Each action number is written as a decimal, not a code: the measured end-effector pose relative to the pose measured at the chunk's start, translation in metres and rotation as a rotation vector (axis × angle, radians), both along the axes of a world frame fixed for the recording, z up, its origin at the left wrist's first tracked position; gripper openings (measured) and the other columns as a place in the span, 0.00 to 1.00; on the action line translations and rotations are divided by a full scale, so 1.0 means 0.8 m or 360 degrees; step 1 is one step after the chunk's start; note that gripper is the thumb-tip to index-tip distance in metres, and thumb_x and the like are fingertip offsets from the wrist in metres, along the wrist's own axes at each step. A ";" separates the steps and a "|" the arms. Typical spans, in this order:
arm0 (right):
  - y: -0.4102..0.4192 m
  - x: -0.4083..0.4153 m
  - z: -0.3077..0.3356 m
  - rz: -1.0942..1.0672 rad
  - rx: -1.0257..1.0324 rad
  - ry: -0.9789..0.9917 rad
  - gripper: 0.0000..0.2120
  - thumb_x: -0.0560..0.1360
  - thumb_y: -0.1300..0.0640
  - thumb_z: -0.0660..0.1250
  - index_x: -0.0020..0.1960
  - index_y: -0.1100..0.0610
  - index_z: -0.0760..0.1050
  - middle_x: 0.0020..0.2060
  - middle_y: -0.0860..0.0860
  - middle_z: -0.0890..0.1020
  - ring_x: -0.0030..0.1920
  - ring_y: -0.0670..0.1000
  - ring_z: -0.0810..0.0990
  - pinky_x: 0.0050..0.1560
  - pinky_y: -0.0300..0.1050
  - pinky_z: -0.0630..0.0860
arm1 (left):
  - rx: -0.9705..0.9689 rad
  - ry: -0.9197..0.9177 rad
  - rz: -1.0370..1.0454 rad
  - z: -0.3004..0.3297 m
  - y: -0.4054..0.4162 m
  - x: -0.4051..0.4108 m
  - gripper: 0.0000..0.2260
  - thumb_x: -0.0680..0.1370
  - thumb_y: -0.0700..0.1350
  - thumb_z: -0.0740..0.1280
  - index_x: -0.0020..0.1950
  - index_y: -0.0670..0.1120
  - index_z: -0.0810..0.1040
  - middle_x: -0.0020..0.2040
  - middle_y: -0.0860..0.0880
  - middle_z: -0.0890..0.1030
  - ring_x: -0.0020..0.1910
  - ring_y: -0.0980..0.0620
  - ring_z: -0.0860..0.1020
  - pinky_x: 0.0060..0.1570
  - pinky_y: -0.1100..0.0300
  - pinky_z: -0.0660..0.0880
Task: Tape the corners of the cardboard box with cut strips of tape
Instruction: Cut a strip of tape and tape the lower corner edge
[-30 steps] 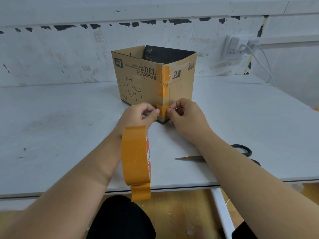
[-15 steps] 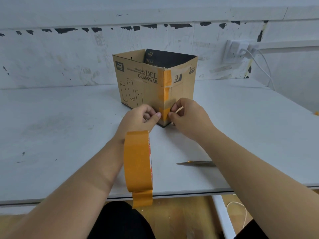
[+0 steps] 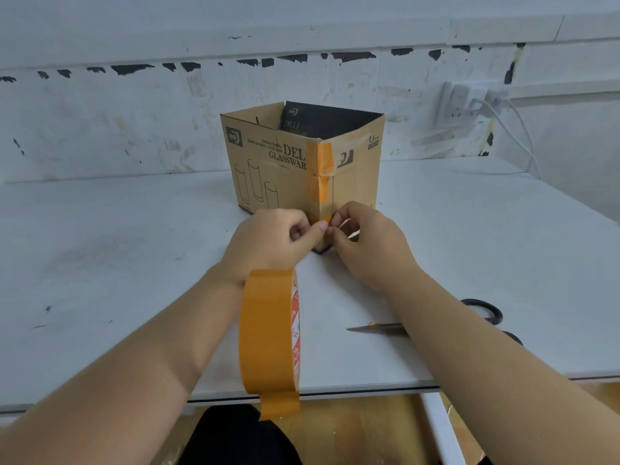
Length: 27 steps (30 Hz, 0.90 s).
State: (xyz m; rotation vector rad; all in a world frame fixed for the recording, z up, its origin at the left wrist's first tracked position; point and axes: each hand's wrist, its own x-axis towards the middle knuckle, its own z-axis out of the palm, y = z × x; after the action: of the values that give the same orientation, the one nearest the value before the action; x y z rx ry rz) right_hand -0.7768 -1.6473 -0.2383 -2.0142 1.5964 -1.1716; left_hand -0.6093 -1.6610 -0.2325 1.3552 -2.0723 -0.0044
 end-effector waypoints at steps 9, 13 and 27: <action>0.000 0.003 -0.001 0.0116 0.0021 0.0172 0.10 0.72 0.61 0.62 0.51 0.50 0.73 0.45 0.49 0.82 0.43 0.52 0.78 0.44 0.47 0.77 | -0.0229 -0.0230 0.0114 -0.004 -0.007 -0.008 0.16 0.78 0.57 0.60 0.35 0.49 0.72 0.26 0.53 0.71 0.27 0.56 0.70 0.26 0.59 0.65; 0.000 0.002 -0.002 0.0093 0.0020 0.0125 0.10 0.73 0.62 0.61 0.51 0.51 0.75 0.45 0.48 0.81 0.42 0.49 0.77 0.43 0.43 0.74 | -0.0287 -0.0251 0.0164 -0.005 -0.007 -0.007 0.16 0.78 0.55 0.61 0.34 0.48 0.72 0.26 0.53 0.71 0.28 0.53 0.71 0.26 0.57 0.66; 0.000 0.005 -0.004 0.0134 0.0067 0.0213 0.16 0.72 0.63 0.60 0.56 0.49 0.75 0.49 0.48 0.79 0.45 0.46 0.74 0.44 0.39 0.72 | -0.0272 -0.0281 0.0389 -0.004 -0.009 -0.015 0.21 0.79 0.56 0.59 0.29 0.47 0.70 0.24 0.49 0.72 0.26 0.47 0.72 0.26 0.57 0.68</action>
State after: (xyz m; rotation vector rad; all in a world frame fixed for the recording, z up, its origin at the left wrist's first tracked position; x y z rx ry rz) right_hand -0.7730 -1.6472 -0.2411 -2.1500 1.5664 -0.9838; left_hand -0.6211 -1.6682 -0.2358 1.5372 -1.9809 0.4010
